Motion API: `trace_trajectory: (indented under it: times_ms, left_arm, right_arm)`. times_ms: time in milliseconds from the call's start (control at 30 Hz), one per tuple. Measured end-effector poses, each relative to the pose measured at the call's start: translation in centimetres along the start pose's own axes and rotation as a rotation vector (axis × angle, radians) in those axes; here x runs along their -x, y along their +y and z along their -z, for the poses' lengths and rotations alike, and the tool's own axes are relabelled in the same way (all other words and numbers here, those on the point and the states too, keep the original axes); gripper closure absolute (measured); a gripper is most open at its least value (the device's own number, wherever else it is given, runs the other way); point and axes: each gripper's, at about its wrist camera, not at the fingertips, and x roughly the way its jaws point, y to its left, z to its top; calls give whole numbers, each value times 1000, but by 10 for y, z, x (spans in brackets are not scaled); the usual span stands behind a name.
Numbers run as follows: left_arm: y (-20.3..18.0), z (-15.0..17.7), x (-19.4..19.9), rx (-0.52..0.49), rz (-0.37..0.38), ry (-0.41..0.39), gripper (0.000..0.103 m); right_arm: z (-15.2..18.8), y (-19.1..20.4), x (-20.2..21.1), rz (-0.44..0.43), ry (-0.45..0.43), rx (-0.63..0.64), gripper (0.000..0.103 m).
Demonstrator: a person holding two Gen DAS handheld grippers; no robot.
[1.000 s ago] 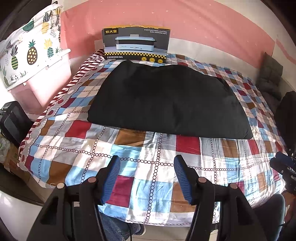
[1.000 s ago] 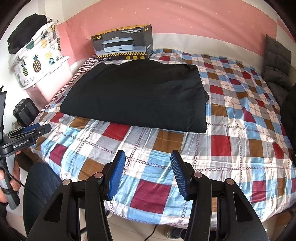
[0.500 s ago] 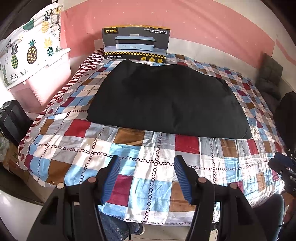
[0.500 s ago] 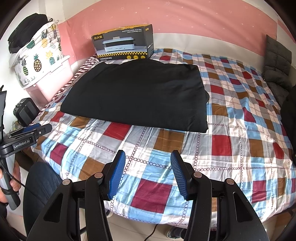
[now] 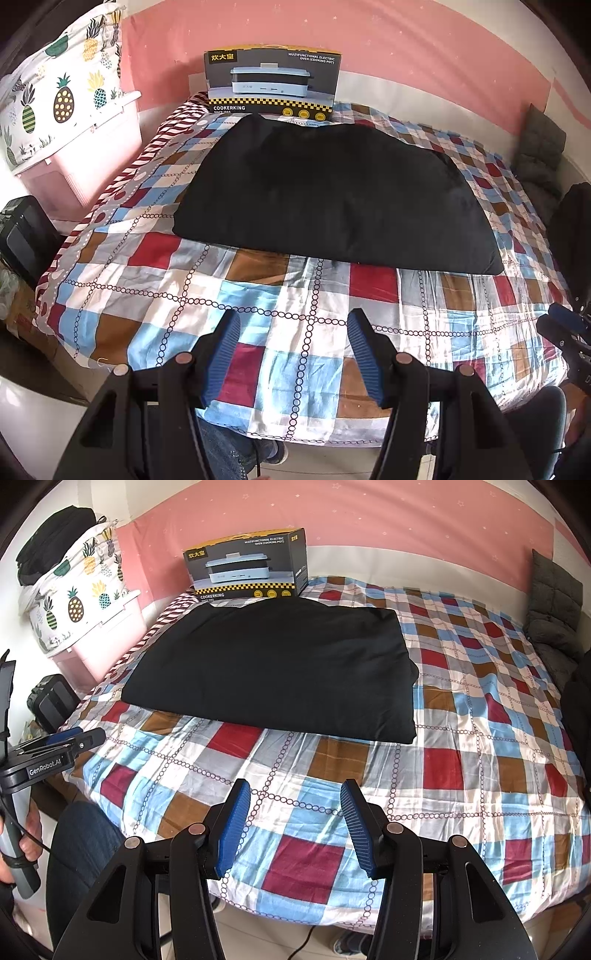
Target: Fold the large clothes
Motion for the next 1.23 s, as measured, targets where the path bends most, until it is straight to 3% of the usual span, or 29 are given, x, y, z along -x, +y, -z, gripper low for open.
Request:
trace_trajectory:
  times_ms: [1233]
  left_arm:
    - [-7,-3,3,-29,-37,-20,41]
  right_arm:
    - [1,2,2,-2,-5,5,51]
